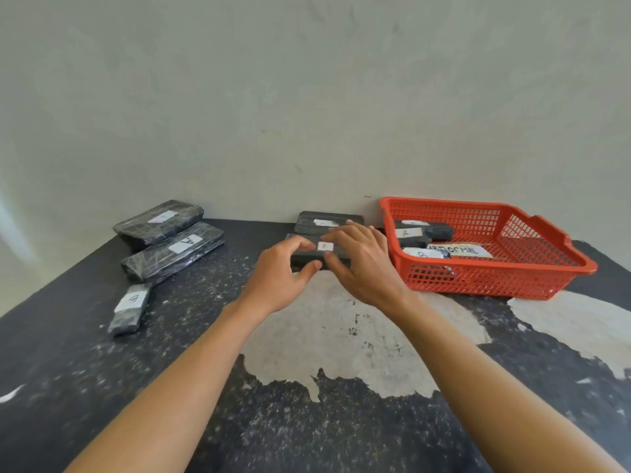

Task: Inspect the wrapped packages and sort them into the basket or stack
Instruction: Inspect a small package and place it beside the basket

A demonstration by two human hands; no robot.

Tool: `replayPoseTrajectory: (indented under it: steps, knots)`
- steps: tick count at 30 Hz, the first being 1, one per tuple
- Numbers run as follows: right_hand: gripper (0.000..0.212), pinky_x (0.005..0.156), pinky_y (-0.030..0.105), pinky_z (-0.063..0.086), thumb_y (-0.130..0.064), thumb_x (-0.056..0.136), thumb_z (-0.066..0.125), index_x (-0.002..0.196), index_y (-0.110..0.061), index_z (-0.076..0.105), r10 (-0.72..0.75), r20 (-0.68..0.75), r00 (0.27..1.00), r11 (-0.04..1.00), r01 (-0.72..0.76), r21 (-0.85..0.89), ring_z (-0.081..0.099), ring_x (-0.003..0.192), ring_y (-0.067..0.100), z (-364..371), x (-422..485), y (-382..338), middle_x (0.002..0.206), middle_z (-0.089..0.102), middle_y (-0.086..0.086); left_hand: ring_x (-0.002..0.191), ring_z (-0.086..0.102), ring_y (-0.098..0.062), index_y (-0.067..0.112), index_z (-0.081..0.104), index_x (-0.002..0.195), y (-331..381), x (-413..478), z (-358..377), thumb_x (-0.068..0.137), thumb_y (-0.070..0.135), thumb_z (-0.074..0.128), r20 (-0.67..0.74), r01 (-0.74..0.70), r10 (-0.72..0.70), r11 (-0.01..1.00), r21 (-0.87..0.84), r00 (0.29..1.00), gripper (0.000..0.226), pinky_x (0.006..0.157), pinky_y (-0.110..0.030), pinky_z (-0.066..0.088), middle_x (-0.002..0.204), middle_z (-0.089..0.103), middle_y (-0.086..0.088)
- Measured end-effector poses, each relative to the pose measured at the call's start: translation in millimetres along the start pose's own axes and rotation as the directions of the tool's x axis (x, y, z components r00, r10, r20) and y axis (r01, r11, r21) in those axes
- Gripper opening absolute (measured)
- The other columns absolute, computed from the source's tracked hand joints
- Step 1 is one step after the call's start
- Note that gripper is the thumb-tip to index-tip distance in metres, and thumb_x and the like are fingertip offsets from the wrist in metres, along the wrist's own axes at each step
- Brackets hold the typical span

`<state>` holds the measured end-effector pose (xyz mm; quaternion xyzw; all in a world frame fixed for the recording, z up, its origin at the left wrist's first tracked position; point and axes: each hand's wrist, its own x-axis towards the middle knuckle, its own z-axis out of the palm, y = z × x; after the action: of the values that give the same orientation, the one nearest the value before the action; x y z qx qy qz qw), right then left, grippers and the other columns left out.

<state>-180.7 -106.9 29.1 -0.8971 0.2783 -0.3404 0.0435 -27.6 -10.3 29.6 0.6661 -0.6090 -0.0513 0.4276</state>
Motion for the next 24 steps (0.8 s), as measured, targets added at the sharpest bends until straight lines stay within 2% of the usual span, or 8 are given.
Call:
replayPoseTrajectory:
  steps: [5,9,14,18,21,24]
  knots:
    - [0.031,0.117,0.044,0.018,-0.035,0.096,0.052,0.125,-0.026,0.062,-0.053,0.098,0.994,0.997,0.046,0.064,0.039,0.136,0.017,41,6,-51,0.132,0.057,-0.006,0.109,0.057,-0.007,0.02,0.064,0.116,-38,-38,-33,0.092,0.032,0.067,-0.08,0.151,-0.145,0.986,0.076,0.986,0.028,0.089,-0.022,0.042,0.118,0.065,0.008]
    - [0.034,0.116,0.042,0.015,-0.034,0.096,0.054,0.128,-0.025,0.06,-0.086,0.137,0.987,0.991,0.07,0.115,0.034,0.14,0.018,66,11,-83,0.137,0.055,-0.005,0.119,0.056,-0.02,0.02,0.061,0.119,-74,-62,-61,0.092,0.034,0.065,-0.23,0.319,-0.272,0.927,0.198,0.934,0.03,0.1,-0.041,0.045,0.123,0.064,0.002]
    - [0.032,0.114,0.038,0.015,-0.033,0.095,0.055,0.127,-0.026,0.06,-0.12,0.156,0.981,0.979,0.09,0.184,0.035,0.138,0.016,85,15,-108,0.134,0.056,-0.006,0.131,0.041,-0.034,0.016,0.051,0.135,-108,-84,-95,0.091,0.035,0.066,-0.425,0.585,-0.438,0.743,0.325,0.792,0.05,0.106,-0.049,0.035,0.14,0.049,-0.009]
    - [0.031,0.112,0.037,0.017,-0.033,0.095,0.056,0.125,-0.027,0.061,-0.126,0.165,0.978,0.972,0.088,0.218,0.04,0.133,0.016,94,17,-114,0.132,0.057,-0.007,0.127,0.041,-0.042,0.013,0.043,0.137,-127,-91,-108,0.09,0.036,0.067,-0.423,0.721,-0.586,0.597,0.351,0.691,0.058,0.105,-0.05,0.034,0.141,0.045,-0.018]
    - [0.031,0.111,0.039,0.018,-0.033,0.095,0.056,0.125,-0.027,0.061,-0.115,0.2,0.973,0.969,0.066,0.236,0.043,0.131,0.016,97,17,-114,0.132,0.058,-0.007,0.123,0.044,-0.041,0.013,0.046,0.134,-131,-94,-106,0.091,0.025,0.066,-0.391,0.729,-0.617,0.605,0.32,0.683,0.049,0.102,-0.047,0.038,0.135,0.049,-0.018]
    - [0.029,0.111,0.042,0.021,-0.033,0.095,0.056,0.124,-0.027,0.061,-0.102,0.249,0.963,0.967,0.037,0.253,0.046,0.129,0.016,100,15,-113,0.132,0.058,-0.006,0.119,0.045,-0.034,0.015,0.049,0.13,-127,-94,-97,0.09,0.018,0.066,-0.367,0.681,-0.586,0.694,0.234,0.723,0.044,0.092,-0.039,0.041,0.131,0.05,-0.014]
